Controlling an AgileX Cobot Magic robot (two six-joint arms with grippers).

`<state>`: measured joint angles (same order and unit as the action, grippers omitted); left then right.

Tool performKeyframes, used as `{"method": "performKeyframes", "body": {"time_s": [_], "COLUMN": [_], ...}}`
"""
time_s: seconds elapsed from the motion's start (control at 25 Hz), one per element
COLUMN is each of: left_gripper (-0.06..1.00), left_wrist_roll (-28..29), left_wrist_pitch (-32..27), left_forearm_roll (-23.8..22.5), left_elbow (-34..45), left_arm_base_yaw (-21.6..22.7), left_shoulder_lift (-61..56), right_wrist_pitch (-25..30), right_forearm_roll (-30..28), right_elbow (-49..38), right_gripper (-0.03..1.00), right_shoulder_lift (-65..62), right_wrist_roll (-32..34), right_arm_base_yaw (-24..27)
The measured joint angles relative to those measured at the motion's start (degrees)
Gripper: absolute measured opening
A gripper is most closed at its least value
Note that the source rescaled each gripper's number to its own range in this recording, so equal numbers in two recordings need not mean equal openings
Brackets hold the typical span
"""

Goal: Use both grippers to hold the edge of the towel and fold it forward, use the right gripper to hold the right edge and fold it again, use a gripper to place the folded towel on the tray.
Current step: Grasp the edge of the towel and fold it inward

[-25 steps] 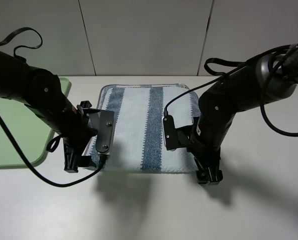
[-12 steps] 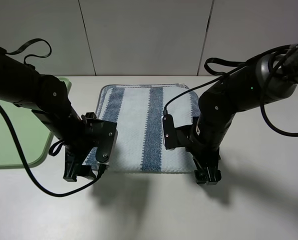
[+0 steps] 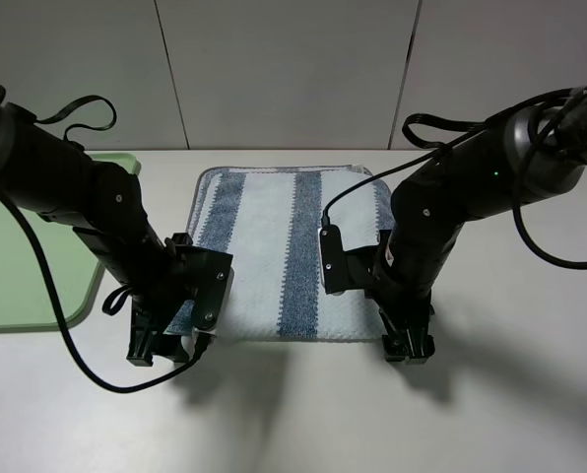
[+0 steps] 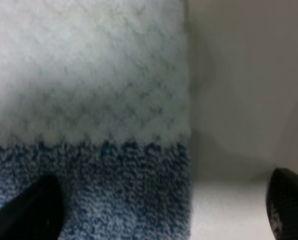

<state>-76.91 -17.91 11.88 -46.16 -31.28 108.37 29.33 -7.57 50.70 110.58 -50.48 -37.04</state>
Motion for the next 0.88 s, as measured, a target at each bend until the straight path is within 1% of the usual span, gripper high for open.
{"method": "performKeyframes", "body": {"time_s": [0.08, 0.16, 0.4, 0.44, 0.52, 0.6, 0.68, 0.8, 0.88], "left_gripper": [0.78, 0.73, 0.48, 0.46, 0.41, 0.37, 0.30, 0.17, 0.09], "left_wrist_roll": [-0.1, -0.1, -0.1, -0.1, -0.1, -0.1, -0.1, -0.1, -0.1], "left_wrist_pitch": [0.1, 0.4, 1.8, 1.8, 1.9, 2.0, 2.6, 3.3, 3.4], "left_forearm_roll": [0.0, 0.1, 0.1, 0.1, 0.1, 0.1, 0.1, 0.1, 0.1], "left_elbow": [-0.1, -0.1, -0.1, -0.1, -0.1, -0.1, -0.1, -0.1, -0.1], "left_arm_base_yaw": [0.0, 0.0, 0.0, 0.0, 0.0, 0.0, 0.0, 0.0, 0.0], "left_shoulder_lift": [0.1, 0.1, 0.1, 0.2, 0.2, 0.2, 0.2, 0.2, 0.2], "right_wrist_pitch": [-0.1, -0.1, -0.2, -0.3, -0.3, -0.5, -1.1, -2.1, -3.1], "right_forearm_roll": [0.1, 0.1, 0.2, 0.2, 0.4, 0.6, 0.6, 0.6, 0.5], "right_elbow": [0.0, 0.0, 0.0, 0.0, 0.0, 0.0, 0.0, 0.0, 0.0], "right_gripper": [1.00, 1.00, 1.00, 0.99, 0.94, 0.86, 0.75, 0.54, 0.36], "right_shoulder_lift": [0.0, 0.0, 0.0, 0.0, 0.0, 0.0, 0.0, 0.3, 0.3], "right_wrist_roll": [0.0, 0.0, 0.0, 0.0, 0.0, 0.0, 0.0, 0.0, 0.0], "right_arm_base_yaw": [0.0, 0.0, 0.0, 0.0, 0.0, 0.0, 0.0, 0.0, 0.0]}}
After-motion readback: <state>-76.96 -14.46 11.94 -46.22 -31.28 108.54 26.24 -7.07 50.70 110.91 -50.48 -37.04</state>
